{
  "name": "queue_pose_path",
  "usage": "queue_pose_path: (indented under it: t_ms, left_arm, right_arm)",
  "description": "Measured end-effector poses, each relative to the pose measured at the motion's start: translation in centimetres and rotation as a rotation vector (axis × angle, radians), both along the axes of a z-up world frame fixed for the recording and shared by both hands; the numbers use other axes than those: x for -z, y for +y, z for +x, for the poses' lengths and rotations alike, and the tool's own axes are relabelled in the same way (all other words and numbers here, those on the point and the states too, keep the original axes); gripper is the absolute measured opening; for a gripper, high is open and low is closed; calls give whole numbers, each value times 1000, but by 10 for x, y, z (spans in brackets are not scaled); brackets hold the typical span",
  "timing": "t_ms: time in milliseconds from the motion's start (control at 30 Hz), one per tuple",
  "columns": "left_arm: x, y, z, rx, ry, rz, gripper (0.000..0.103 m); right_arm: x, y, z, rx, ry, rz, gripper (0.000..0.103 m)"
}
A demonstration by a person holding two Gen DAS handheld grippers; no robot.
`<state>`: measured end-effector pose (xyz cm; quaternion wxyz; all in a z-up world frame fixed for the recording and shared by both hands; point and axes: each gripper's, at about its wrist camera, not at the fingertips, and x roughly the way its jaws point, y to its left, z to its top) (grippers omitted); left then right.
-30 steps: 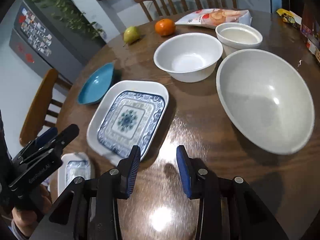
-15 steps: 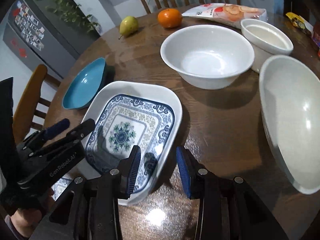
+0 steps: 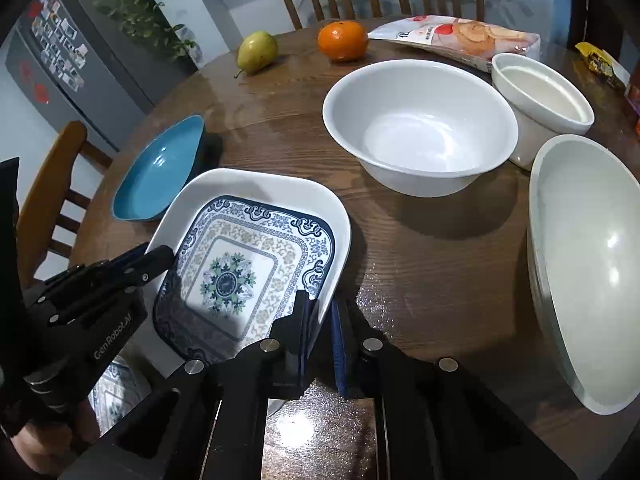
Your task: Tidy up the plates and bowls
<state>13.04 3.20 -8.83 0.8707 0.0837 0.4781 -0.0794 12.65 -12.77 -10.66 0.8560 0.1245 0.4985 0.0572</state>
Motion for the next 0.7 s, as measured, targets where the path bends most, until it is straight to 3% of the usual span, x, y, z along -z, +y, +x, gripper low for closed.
queue_pose_path:
  t_ms: [433,700]
  left_arm:
    - [-50,25,-54,-93,-110,-17,13]
    - [-58,55,-87,-176,-132,-12,13]
  right_arm:
    - [-47,11,-36,-62,-85,75,12]
    - [-52,40,-57,-149,-83,103,12]
